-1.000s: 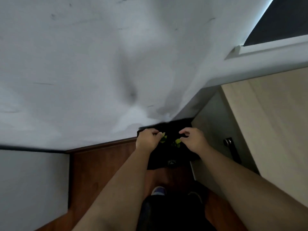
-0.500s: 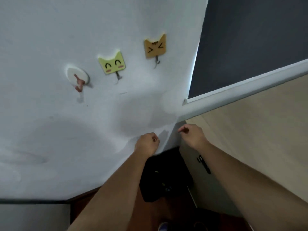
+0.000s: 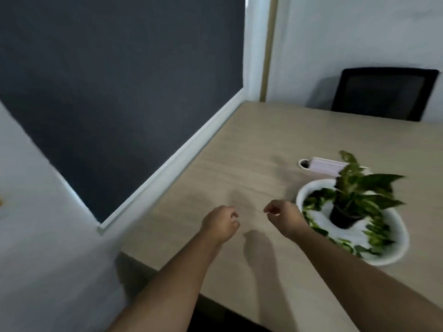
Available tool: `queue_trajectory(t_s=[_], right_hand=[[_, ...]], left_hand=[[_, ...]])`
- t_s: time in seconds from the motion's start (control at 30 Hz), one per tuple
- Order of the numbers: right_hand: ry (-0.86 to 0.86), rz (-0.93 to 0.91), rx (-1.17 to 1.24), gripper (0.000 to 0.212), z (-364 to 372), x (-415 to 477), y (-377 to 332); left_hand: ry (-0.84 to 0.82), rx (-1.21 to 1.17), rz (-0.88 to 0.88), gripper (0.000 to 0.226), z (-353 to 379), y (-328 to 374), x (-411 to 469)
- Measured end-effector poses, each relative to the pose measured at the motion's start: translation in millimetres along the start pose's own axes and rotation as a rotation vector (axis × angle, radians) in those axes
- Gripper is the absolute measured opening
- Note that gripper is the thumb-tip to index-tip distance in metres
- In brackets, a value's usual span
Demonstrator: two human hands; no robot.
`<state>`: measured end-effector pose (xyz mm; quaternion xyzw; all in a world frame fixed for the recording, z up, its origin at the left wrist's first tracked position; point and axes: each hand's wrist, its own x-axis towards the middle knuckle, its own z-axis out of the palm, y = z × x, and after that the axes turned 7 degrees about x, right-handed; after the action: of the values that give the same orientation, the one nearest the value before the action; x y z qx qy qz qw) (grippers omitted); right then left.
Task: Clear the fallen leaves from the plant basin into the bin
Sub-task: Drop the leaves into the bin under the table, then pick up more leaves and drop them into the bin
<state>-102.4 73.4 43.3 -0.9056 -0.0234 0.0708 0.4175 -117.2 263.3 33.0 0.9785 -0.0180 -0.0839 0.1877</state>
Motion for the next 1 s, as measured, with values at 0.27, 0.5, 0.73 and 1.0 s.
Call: queue_trajectory(t_s=[0.27,0.5,0.73,1.0], right_hand=[[0.047,0.271,-0.088,0.013,-104.7,-54.7,148.3],[-0.003,0.281,-0.167,0.025,-118.0,-48.9,191.3],[-0.075,0.331,-0.289,0.04,-102.4,-21.0,193.2],[-0.069,0.366,-0.284,0.019,-101.0,-14.6,196.4]], left_hand=[[-0.127,0.191,0.257,0.031,75.6,151.3,32.9],[-0.176,0.385,0.39,0.036,119.0,191.6,59.3],[-0.259,0.501,0.324,0.03,135.7,204.4,96.7],[-0.348,0.543,0.476,0.028,144.8,218.9,109.7]])
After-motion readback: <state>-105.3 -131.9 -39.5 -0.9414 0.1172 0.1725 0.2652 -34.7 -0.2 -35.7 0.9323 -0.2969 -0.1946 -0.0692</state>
